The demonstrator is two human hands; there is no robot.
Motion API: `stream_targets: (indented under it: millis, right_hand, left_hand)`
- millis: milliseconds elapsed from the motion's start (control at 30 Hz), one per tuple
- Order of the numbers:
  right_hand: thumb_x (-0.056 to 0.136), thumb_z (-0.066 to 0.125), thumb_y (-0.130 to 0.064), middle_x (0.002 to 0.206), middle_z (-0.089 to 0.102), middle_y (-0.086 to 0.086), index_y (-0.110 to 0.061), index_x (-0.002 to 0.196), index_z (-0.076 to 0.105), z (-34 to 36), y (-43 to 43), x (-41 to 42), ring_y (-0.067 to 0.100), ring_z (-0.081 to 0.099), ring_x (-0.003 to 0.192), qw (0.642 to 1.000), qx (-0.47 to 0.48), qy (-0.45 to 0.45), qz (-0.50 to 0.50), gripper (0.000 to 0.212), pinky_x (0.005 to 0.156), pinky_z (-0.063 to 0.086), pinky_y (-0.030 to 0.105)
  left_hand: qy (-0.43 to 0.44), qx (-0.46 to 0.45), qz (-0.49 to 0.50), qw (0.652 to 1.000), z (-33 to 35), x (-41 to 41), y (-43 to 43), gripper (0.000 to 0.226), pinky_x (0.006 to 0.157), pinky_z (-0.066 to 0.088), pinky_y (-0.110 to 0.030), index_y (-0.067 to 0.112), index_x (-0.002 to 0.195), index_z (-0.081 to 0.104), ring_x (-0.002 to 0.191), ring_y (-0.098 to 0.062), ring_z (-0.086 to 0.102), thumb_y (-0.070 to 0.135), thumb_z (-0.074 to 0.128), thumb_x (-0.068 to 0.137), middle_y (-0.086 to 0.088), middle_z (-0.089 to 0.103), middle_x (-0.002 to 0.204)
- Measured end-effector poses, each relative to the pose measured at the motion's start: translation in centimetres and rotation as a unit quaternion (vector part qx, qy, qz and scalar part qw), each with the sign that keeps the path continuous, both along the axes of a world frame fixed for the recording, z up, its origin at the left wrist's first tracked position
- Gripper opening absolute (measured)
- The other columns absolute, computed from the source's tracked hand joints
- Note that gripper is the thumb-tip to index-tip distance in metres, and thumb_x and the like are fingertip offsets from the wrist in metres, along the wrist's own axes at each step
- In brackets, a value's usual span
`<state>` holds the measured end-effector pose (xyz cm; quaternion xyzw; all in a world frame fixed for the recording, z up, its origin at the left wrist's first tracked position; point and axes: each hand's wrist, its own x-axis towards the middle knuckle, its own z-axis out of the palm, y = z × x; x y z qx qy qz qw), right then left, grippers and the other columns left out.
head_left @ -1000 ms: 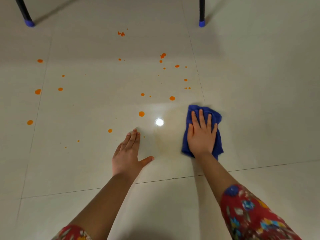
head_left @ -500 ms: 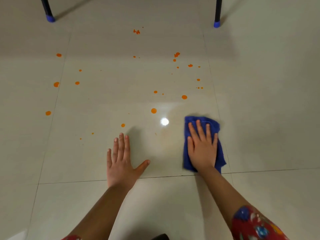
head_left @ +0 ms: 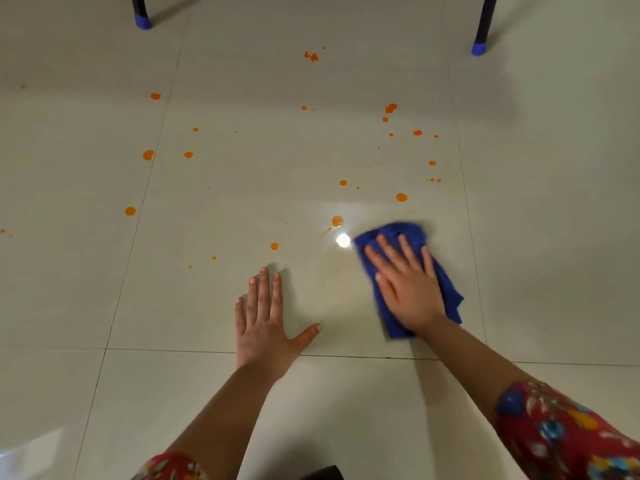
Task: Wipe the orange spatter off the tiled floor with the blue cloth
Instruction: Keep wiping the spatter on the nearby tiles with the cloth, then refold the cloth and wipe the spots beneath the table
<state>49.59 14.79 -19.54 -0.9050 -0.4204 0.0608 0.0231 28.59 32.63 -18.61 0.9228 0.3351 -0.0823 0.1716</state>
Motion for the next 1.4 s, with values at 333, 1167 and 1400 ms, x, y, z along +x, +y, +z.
stream_targets:
  millis: [333, 1167, 1400]
  right_hand:
    - [0.099, 0.028, -0.04, 0.161, 0.017, -0.012, -0.04, 0.152, 0.017, -0.3, 2.6, -3.0, 0.021, 0.014, 0.15, 0.993, 0.009, -0.003, 0.119, 0.053, 0.12, 0.008, 0.048]
    - [0.089, 0.066, -0.025, 0.069, 0.056, -0.006, -0.012, 0.077, 0.055, 6.9, -0.5, -6.5, 0.012, 0.053, 0.066, 0.746, 0.305, 0.443, -0.392, 0.021, 0.06, 0.041, 0.022]
    - [0.093, 0.063, -0.019, 0.072, 0.063, -0.002, -0.008, 0.093, 0.071, 10.4, 0.7, -8.8, 0.009, 0.056, 0.063, 0.666, 0.381, 0.537, -0.352, 0.014, 0.063, 0.047, 0.02]
  left_hand:
    - [-0.004, 0.013, 0.002, 1.0, -0.3, 0.0, -0.1, 0.108, 0.118, -0.008, -0.039, 0.023, 0.152, -0.013, 0.146, -0.013, -0.02, 0.088, 0.023, 0.074, 0.003, -0.017, 0.16]
    - [-0.229, -0.344, 0.181, 0.893, 6.4, 5.6, -4.6, 0.02, 0.089, 0.052, -0.033, 0.028, 0.112, 0.058, 0.1, -0.015, 0.063, 0.032, 0.058, 0.092, 0.009, 0.063, 0.111]
    - [-0.148, -0.501, 0.264, 0.811, 9.3, 9.3, -4.8, 0.03, 0.06, 0.042, -0.03, 0.01, 0.068, 0.053, 0.066, -0.022, 0.05, 0.028, 0.063, 0.089, -0.01, 0.053, 0.069]
